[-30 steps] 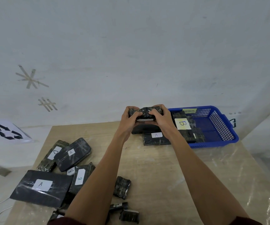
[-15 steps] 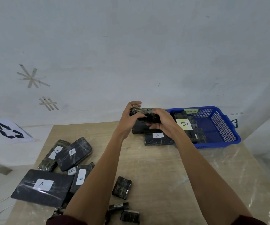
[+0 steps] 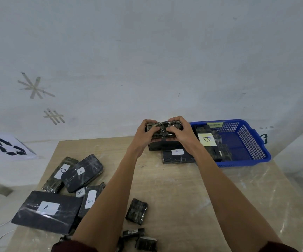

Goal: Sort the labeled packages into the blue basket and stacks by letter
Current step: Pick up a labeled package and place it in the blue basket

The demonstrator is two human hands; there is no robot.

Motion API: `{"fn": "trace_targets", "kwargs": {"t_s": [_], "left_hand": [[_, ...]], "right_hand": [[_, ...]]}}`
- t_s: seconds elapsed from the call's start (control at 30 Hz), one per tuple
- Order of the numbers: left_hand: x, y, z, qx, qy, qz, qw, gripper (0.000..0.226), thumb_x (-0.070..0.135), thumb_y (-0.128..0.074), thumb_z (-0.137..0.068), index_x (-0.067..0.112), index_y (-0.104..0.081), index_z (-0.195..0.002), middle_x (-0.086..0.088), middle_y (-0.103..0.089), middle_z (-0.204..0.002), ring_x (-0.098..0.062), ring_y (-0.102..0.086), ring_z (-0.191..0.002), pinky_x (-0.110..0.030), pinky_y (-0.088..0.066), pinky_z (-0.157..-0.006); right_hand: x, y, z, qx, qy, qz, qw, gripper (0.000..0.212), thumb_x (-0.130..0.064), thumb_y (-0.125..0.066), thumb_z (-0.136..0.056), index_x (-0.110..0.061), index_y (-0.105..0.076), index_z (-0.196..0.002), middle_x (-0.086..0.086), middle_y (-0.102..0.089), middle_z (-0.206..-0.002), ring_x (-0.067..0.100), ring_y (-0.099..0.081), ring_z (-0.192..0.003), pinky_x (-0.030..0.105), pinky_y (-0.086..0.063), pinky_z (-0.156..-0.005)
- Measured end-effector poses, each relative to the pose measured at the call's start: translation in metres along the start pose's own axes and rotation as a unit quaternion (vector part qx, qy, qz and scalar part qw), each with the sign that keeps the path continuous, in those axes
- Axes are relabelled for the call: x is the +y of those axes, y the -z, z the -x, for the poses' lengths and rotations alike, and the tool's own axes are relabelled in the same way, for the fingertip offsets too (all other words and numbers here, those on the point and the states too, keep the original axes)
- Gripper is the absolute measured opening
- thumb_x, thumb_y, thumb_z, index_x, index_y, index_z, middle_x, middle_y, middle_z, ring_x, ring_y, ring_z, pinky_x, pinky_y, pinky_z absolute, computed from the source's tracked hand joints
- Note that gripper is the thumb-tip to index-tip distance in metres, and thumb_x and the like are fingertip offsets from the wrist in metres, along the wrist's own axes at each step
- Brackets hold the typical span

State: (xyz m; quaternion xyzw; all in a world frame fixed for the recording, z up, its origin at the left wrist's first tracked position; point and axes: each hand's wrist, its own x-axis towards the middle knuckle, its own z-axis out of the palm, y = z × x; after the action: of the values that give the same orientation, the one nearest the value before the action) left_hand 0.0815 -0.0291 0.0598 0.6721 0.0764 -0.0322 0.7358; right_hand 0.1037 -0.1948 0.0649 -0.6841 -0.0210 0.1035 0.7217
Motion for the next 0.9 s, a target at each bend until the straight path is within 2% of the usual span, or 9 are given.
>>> {"fn": "trace_targets", "kwargs": {"t_s": [0.1,0.2,0.3,0.4,0.57,0.7,0.8,0.9], "left_hand": [[0.0004,-0.0002,-0.0008,-0.004,0.002,0.001,1.000,0.027,0.011,-0.061,-0.099,0.007,-0.054,-0.126,-0.016,-0.065,-0.116,-0.020,-0.071,-0.094,-0.041,-0.062,-0.085],[-0.0020,0.0020,-0.0023,-0.003,-0.011,-0.006,1.000,0.027,0.008,-0.061,-0.099,0.007,-0.055,-0.125,-0.016,-0.065,-0.113,-0.023,-0.069,-0.097,-0.046,-0.061,-0.087],[0.0006,0.0024,-0.0034,-0.008,-0.010,-0.005,1.000,0.027,0.007,-0.059,-0.099,0.007,-0.054,-0.125,-0.014,-0.065,-0.112,-0.022,-0.070,-0.096,-0.039,-0.062,-0.082],[0.0042,0.0011,-0.0034,-0.012,0.003,0.011,1.000,0.027,0.008,-0.055,-0.101,0.006,-0.054,-0.128,-0.012,-0.065,-0.113,-0.018,-0.069,-0.095,-0.032,-0.060,-0.078],[0.0029,0.0018,-0.0047,-0.012,0.000,0.013,1.000,0.026,0.007,-0.052,-0.102,0.007,-0.054,-0.128,-0.011,-0.066,-0.113,-0.018,-0.070,-0.095,-0.032,-0.060,-0.079],[0.0030,0.0014,-0.0059,-0.011,-0.014,0.008,1.000,0.024,0.006,-0.052,-0.101,0.007,-0.055,-0.125,-0.011,-0.065,-0.113,-0.018,-0.069,-0.096,-0.035,-0.061,-0.083],[0.0006,0.0027,-0.0062,-0.003,-0.037,-0.017,0.999,0.022,0.007,-0.054,-0.100,0.012,-0.058,-0.121,-0.013,-0.065,-0.114,-0.020,-0.068,-0.098,-0.045,-0.059,-0.091],[0.0003,0.0049,-0.0045,0.006,-0.067,-0.048,0.997,0.026,0.007,-0.059,-0.094,0.022,-0.063,-0.115,-0.011,-0.064,-0.114,-0.021,-0.064,-0.098,-0.050,-0.055,-0.095]], "right_hand": [[-0.0018,0.0003,0.0003,0.017,0.008,0.001,1.000,0.025,-0.002,-0.065,-0.093,-0.010,-0.060,-0.116,0.014,-0.061,-0.118,0.031,-0.068,-0.103,0.042,-0.063,-0.072],[-0.0029,0.0004,-0.0007,0.010,0.004,-0.001,1.000,0.025,-0.004,-0.066,-0.093,-0.012,-0.061,-0.115,0.013,-0.061,-0.119,0.029,-0.069,-0.101,0.047,-0.063,-0.077],[-0.0029,-0.0012,-0.0010,0.017,0.005,-0.004,1.000,0.025,-0.003,-0.065,-0.093,-0.012,-0.061,-0.116,0.013,-0.062,-0.118,0.028,-0.069,-0.101,0.050,-0.062,-0.079],[-0.0047,-0.0016,-0.0008,0.031,0.017,0.005,0.999,0.026,-0.001,-0.065,-0.093,-0.010,-0.061,-0.117,0.010,-0.062,-0.115,0.024,-0.069,-0.097,0.044,-0.063,-0.075],[-0.0065,-0.0021,-0.0014,0.031,0.016,0.003,0.999,0.025,-0.002,-0.065,-0.092,-0.011,-0.062,-0.116,0.006,-0.062,-0.112,0.024,-0.069,-0.097,0.037,-0.063,-0.070],[-0.0060,-0.0029,-0.0023,0.033,0.020,0.002,0.999,0.026,0.000,-0.065,-0.092,-0.011,-0.062,-0.116,0.005,-0.062,-0.114,0.024,-0.067,-0.100,0.035,-0.063,-0.069],[-0.0051,-0.0019,-0.0036,0.036,0.014,0.000,0.999,0.029,-0.001,-0.067,-0.091,-0.015,-0.062,-0.117,0.005,-0.061,-0.115,0.024,-0.067,-0.101,0.034,-0.062,-0.069],[-0.0053,0.0014,-0.0071,0.014,-0.039,-0.038,0.998,0.036,-0.011,-0.069,-0.092,-0.021,-0.059,-0.126,0.010,-0.057,-0.122,0.026,-0.064,-0.108,0.042,-0.063,-0.075]]}}
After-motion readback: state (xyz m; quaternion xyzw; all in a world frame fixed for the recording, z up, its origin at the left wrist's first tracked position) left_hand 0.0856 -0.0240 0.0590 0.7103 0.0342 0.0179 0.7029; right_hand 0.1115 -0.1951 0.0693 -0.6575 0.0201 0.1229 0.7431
